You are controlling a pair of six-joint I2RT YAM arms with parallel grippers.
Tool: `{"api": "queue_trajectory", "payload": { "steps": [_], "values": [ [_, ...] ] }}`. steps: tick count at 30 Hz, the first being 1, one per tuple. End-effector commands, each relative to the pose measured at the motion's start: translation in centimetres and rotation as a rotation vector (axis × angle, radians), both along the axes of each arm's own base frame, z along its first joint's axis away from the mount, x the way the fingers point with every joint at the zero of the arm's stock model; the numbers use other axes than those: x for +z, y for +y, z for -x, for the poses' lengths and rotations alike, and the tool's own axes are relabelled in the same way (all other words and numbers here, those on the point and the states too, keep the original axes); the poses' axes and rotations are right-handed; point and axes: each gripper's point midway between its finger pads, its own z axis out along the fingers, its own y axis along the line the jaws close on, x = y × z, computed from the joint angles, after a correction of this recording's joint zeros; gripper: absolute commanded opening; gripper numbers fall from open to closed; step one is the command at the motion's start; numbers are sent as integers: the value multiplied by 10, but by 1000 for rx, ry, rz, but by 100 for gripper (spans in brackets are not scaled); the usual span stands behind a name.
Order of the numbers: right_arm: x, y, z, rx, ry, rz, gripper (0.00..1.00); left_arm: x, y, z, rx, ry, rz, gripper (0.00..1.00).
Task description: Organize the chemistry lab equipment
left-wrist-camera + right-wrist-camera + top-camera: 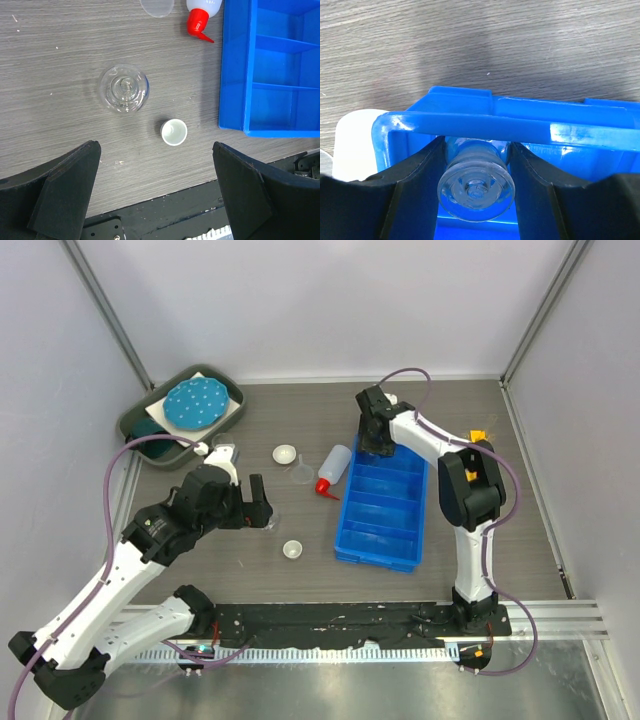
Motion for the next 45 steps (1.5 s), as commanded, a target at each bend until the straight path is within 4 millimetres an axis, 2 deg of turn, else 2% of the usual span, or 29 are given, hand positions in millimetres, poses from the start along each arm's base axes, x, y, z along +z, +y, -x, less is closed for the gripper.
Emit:
{"api": "queue_trajectory", "payload": {
  "steps": [1,6,15,20,25,28,32,35,36,38,39,41,43,45],
  "values": [
    [10,15,-8,21,-39,-9,48,19,-5,-5,-15,-61,33,100],
    [21,23,-8,38,-52,-5,55,21,-5,-5,-14,-65,38,100],
    [41,26,-7,44,-80,16,67,24,-3,-2,-12,-71,46,100],
    [52,30,-5,55,-94,20,69,26,-1,-1,-10,-73,48,100],
    [81,32,-5,62,-145,48,70,28,-1,-1,-9,-76,47,100],
    [113,36,1,79,-206,79,70,25,0,-3,-3,-73,33,100],
    [162,50,24,125,-300,115,70,24,0,-5,4,-76,31,100],
    [182,70,47,180,-351,124,70,21,2,-5,10,-68,23,100],
    [190,83,62,217,-366,112,70,21,2,-5,12,-68,23,100],
    [193,93,77,254,-374,104,70,19,6,-5,26,-67,10,100],
    [195,108,92,300,-375,81,70,18,8,-5,36,-67,4,100],
    [187,119,106,339,-356,72,70,15,12,-5,56,-61,-13,100],
    [189,131,122,373,-362,48,70,10,12,-5,66,-49,-14,100],
    [185,133,131,381,-359,46,70,1,12,-8,89,-32,-16,99]
  ]
}}
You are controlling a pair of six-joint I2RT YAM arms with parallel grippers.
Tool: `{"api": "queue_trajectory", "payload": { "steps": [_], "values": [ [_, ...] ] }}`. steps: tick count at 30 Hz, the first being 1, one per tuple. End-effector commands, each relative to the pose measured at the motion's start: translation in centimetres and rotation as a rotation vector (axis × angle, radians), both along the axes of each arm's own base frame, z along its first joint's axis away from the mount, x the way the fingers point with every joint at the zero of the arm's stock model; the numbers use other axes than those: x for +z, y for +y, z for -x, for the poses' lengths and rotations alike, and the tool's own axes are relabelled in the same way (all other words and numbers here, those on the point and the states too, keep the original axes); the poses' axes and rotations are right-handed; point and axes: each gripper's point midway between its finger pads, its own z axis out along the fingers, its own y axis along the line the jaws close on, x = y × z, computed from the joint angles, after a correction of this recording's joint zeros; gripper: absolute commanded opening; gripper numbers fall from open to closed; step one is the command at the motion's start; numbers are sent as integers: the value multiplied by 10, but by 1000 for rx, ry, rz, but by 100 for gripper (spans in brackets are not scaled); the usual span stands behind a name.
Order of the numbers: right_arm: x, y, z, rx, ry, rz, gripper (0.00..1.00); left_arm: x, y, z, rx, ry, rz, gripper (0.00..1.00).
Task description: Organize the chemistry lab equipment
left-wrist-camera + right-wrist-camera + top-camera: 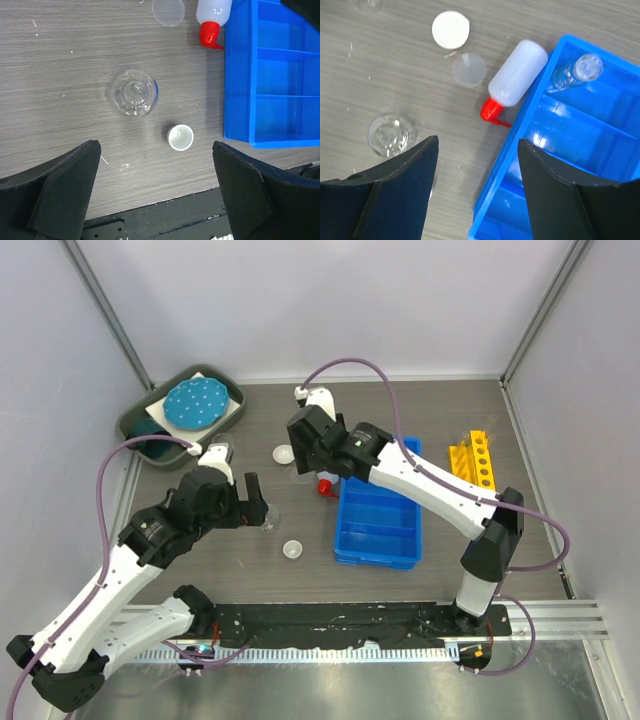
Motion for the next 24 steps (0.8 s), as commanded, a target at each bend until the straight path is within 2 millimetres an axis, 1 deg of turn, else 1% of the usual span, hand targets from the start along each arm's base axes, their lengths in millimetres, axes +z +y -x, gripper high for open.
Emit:
{"api": "queue_trajectory", "payload": {
  "steps": [1,2,3,4,5,6,7,8,9,10,11,13,14,15,16,17,18,19,20,22,23,24],
  "values": [
    [4,-3,18,6,-20,-5,70,-13,3,-6,57,15,-14,98],
    [0,-6,23,6,-17,5,70,-18,2,-10,72,27,-25,98],
    [2,-6,26,9,-23,4,70,-23,2,-13,88,35,-31,97],
    [10,-9,31,8,-44,-4,70,-29,2,-15,108,51,-37,95],
    [7,-12,36,7,-45,8,70,-36,0,-20,122,69,-55,95],
    [10,-15,38,1,-56,10,70,-41,3,-24,148,75,-78,94],
    [17,-20,42,-3,-69,1,70,-45,2,-26,168,88,-84,90],
    [13,-22,48,4,-68,10,70,-49,1,-29,177,93,-91,88],
    [12,-25,52,3,-66,7,70,-58,-2,-33,182,118,-111,87],
    [12,-26,54,7,-70,0,70,-63,-4,-35,185,131,-114,85],
    [11,-32,60,9,-69,0,70,-66,-8,-39,190,134,-108,84],
    [10,-37,66,11,-70,-11,70,-75,-12,-48,206,142,-127,82],
    [7,-44,71,12,-69,-5,70,-78,-12,-51,219,144,-134,82],
    [7,-46,75,13,-68,-9,70,-85,-12,-53,226,159,-157,82],
    [6,-48,77,15,-68,-10,70,-87,-11,-57,241,153,-170,81],
    [-2,-53,81,17,-58,4,70,-89,-11,-60,248,155,-180,81],
    [2,-57,84,16,-63,-11,70,-93,-10,-61,252,162,-197,80],
    [0,-60,86,13,-60,-15,70,-101,-10,-64,262,175,-224,80],
    [-5,-64,89,16,-54,-10,70,-105,-11,-66,264,183,-232,79],
    [-2,-69,93,13,-60,-34,70,-115,-17,-71,263,198,-239,78],
    [-7,-72,95,17,-55,-26,70,-118,-18,-73,264,203,-239,77],
    [-8,-74,97,18,-54,-26,70,-120,-21,-74,262,207,-237,77]
  ]
}}
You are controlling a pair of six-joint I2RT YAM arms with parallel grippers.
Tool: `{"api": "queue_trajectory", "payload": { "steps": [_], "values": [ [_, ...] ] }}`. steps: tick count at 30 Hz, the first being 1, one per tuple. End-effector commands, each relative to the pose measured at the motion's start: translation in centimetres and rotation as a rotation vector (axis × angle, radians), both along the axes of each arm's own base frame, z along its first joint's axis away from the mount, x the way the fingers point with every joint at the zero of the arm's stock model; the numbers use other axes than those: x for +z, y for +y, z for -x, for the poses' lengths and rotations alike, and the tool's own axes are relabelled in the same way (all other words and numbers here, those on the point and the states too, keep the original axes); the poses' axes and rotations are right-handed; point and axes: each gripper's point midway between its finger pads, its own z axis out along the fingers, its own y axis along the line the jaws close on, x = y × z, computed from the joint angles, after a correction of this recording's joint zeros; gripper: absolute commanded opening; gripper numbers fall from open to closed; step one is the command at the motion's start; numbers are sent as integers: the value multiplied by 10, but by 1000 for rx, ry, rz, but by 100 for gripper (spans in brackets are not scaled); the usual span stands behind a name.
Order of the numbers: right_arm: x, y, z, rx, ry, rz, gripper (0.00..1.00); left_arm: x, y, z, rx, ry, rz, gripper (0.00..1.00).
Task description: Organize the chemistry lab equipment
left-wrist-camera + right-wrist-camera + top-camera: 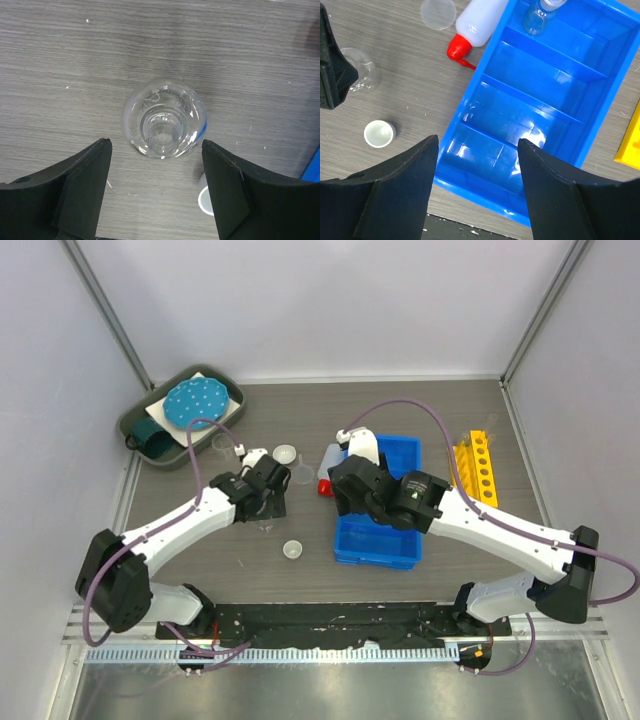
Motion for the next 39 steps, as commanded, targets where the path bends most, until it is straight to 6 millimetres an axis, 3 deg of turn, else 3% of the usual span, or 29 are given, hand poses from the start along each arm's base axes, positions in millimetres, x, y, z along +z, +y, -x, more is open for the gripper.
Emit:
{"api": "queue_trajectory", "payload": {
  "steps": [1,8,21,39],
  "values": [
    [8,-8,3,-25,-36,-58,70,-1,-15,-24,29,-54,22,76],
    [4,-18,7,-28,-40,-44,70,-7,-22,-28,30,-33,28,67],
    [-3,-15,8,-18,-27,-44,70,6,-18,-29,27,-50,18,48],
    [-7,-10,13,-7,1,-78,70,2,-12,-16,28,-29,19,43]
  ]
}}
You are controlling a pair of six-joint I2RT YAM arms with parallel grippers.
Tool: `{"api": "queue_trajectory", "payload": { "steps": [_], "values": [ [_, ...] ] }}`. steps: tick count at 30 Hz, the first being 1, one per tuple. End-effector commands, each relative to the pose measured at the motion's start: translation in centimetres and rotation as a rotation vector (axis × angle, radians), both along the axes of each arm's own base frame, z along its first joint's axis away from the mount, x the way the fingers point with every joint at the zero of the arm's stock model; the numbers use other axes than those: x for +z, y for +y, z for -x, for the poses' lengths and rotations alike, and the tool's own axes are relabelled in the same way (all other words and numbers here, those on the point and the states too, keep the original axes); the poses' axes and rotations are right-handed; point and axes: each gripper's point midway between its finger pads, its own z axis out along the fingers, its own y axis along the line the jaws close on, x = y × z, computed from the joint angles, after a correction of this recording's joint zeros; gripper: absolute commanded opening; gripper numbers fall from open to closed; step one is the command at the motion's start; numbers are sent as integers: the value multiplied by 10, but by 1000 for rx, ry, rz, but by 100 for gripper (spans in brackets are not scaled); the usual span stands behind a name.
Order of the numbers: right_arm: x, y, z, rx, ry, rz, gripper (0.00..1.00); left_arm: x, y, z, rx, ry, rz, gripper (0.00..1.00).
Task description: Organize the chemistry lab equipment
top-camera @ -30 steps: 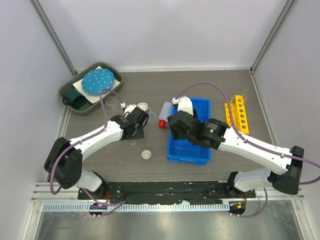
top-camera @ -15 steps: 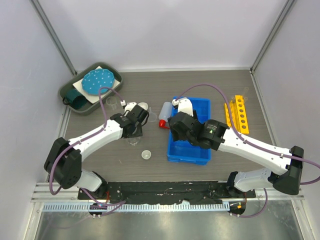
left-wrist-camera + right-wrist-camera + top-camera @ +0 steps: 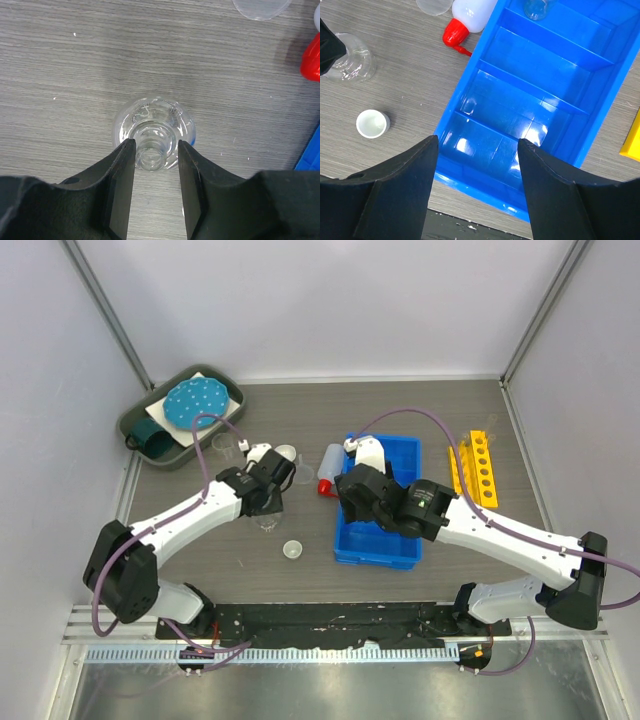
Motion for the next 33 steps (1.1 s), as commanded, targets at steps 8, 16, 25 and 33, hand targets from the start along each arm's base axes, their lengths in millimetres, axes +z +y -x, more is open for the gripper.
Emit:
{"api": "queue_trajectory", "payload": {
  "steps": [8,16,25,33],
  "values": [
    [9,6,4,-4,-12,-86,70,4,3,3,14,-20,14,43],
    [8,4,4,-9,-15,-85,70,4,2,2,12,-19,14,41],
    [4,5,6,-5,-8,-85,70,-3,2,5,11,0,9,36],
    [-1,5,7,-1,2,-87,68,-7,2,6,9,10,8,12]
  ]
}}
